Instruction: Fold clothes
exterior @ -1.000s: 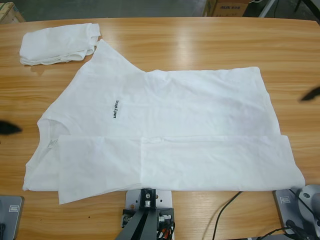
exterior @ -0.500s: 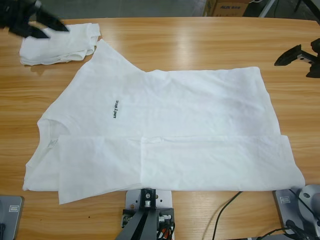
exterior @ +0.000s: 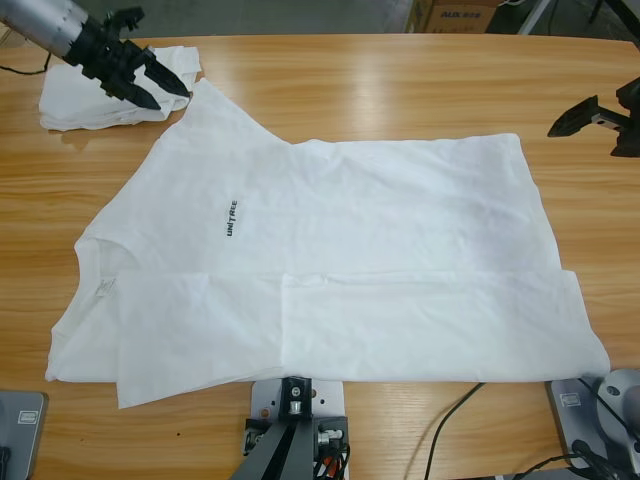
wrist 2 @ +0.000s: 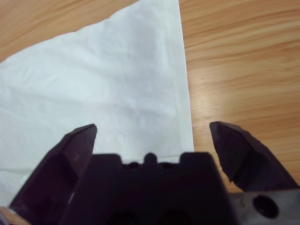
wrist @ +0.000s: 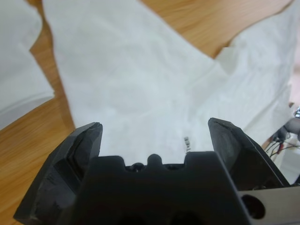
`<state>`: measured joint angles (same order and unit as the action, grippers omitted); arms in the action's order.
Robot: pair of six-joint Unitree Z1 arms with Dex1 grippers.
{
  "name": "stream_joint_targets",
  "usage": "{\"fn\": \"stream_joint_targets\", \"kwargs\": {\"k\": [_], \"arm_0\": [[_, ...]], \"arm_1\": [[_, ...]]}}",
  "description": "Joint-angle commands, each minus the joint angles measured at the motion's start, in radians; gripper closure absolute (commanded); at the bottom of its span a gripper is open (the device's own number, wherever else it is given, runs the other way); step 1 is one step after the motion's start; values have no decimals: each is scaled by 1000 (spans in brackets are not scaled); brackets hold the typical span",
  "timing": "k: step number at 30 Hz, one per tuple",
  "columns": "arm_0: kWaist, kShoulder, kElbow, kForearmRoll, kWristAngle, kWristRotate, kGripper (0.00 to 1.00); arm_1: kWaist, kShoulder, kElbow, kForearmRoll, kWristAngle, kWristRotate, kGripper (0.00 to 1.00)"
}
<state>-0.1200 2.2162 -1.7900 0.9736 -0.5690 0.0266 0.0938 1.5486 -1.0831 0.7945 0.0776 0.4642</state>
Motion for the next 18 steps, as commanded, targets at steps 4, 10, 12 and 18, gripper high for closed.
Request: {"fn": "stream_joint_targets", "kwargs": {"k": [4,10,12,18], "arm_0": [[18,150,2,9,73,-113,122],[0,152,-6,6,144,-165,105],[-12,155,-3,6,159,-176,110],[-33,172,-53,7,130,-201,115]], "arm_1": [[-18,54,-1,-11,-25,-12,18],[-22,56,2,-11,-35,-12,18],[-22,57,2,-12,-38,-12,18],[-26,59,3,-13,-45,-12,18]]}}
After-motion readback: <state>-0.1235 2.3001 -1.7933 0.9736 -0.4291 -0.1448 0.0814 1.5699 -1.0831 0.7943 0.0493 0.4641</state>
